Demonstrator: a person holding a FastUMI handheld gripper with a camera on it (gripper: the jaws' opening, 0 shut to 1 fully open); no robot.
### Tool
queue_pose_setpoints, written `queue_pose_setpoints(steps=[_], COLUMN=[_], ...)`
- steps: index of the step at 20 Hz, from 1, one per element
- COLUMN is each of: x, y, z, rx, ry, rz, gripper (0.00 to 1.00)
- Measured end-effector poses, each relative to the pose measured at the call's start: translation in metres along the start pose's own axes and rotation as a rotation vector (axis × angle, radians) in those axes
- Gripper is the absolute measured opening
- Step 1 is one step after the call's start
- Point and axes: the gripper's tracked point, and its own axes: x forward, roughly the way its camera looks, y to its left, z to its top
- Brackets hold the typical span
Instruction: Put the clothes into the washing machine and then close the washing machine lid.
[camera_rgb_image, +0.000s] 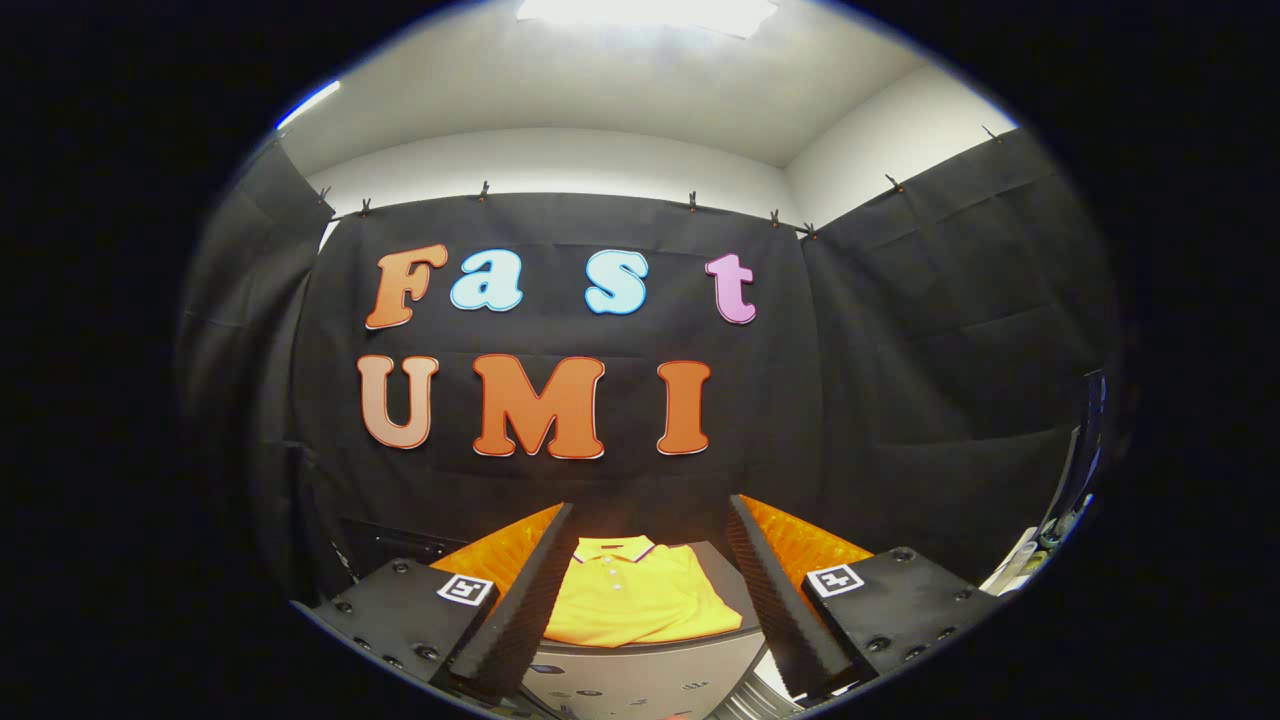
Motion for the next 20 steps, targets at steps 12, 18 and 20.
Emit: queue_pose_setpoints(steps=[12,18,20], x=[0.004,0.013,0.021], y=[0.011,0.007,0.005], z=[-0.009,-0.027,-0.032], rx=[0.044,0.089,0.076], ry=[0.009,0.048,0.063], rz=[0.014,0.013,0.004], gripper=[0.98,0.98,0.98])
